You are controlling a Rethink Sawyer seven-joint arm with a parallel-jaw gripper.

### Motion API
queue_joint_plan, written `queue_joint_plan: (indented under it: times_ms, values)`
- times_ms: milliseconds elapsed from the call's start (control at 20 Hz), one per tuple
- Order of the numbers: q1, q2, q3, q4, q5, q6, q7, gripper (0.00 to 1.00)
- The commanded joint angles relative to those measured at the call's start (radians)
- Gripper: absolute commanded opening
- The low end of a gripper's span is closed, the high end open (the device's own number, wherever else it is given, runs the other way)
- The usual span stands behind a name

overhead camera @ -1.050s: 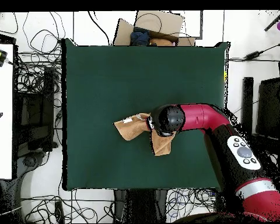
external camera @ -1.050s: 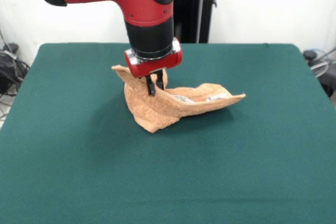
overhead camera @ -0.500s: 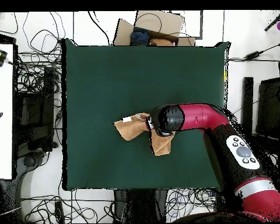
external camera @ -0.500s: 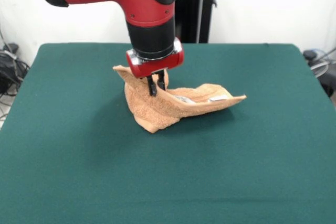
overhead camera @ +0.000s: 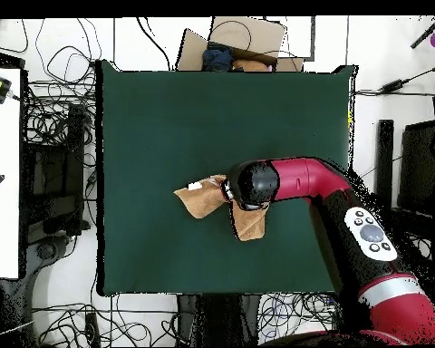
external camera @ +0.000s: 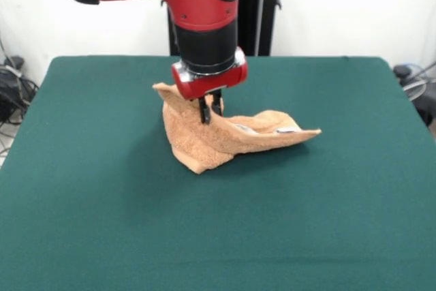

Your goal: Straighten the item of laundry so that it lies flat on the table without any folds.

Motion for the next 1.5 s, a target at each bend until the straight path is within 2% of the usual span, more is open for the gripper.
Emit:
queue_joint_plan:
  times_ms: [50,350,500,650,850,1200,1350,1500]
  values:
    - [0.118,-0.114,-0.051,0.159,0.021,0.011,0.164,0.00]
    - [0.191,-0.200,-0.136,0.314,0.101,-0.077,0.350,0.00]
    - [0.217,-0.222,-0.174,0.365,0.125,-0.131,0.387,0.00]
    - [0.261,-0.249,-0.221,0.380,0.104,-0.190,0.407,0.00]
    - [0.290,-0.256,-0.260,0.404,0.121,-0.246,0.422,0.00]
    - [0.345,-0.269,-0.344,0.495,0.188,-0.349,0.486,0.00]
    - [0.369,-0.262,-0.375,0.480,0.176,-0.396,0.475,0.00]
    - [0.351,-0.206,-0.373,0.412,0.165,-0.425,0.413,0.00]
